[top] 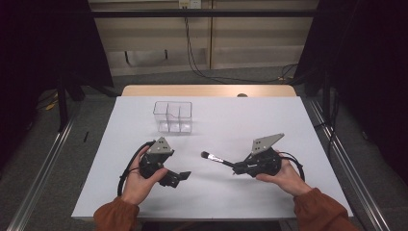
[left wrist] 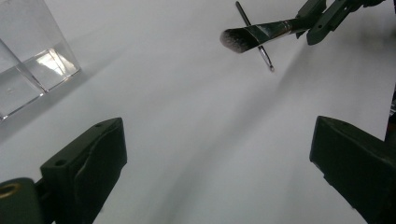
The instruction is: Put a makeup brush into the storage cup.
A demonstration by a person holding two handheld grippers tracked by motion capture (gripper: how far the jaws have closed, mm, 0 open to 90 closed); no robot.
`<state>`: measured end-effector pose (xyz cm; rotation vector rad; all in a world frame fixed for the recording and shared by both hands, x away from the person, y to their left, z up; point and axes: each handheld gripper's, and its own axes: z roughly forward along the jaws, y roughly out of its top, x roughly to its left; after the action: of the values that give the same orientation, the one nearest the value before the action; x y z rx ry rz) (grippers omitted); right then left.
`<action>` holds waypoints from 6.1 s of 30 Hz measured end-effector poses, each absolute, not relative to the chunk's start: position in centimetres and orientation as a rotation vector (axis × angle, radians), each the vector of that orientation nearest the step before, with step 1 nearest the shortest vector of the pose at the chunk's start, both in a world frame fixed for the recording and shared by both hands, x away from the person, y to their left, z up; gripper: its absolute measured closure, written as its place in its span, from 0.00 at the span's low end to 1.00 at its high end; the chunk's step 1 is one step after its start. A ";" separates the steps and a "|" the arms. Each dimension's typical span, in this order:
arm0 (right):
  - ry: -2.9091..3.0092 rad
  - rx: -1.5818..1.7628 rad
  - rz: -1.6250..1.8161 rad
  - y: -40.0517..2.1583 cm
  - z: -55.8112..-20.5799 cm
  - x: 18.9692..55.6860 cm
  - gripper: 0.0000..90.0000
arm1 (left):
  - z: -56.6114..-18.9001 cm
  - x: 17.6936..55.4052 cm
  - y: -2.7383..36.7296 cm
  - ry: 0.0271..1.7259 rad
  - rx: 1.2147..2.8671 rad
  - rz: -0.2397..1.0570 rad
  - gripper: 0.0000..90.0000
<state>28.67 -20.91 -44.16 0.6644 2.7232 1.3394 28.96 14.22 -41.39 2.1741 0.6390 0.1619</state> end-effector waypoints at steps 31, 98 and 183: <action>2.362 0.675 1.691 -21.2 -44.8 27.2 0.89 | -42.1 29.0 14.7 0.682 2.095 0.176 0.04; 2.291 0.642 1.725 -21.1 -44.7 27.3 0.89 | -41.8 29.4 5.6 0.552 1.829 0.196 0.49; 2.263 0.788 1.763 -20.3 -45.1 27.4 0.04 | -40.1 30.0 6.3 0.593 1.788 0.054 0.88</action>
<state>27.41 -20.33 -45.11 0.7876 2.2628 1.7634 29.97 6.30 -40.13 1.7877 0.5930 0.0536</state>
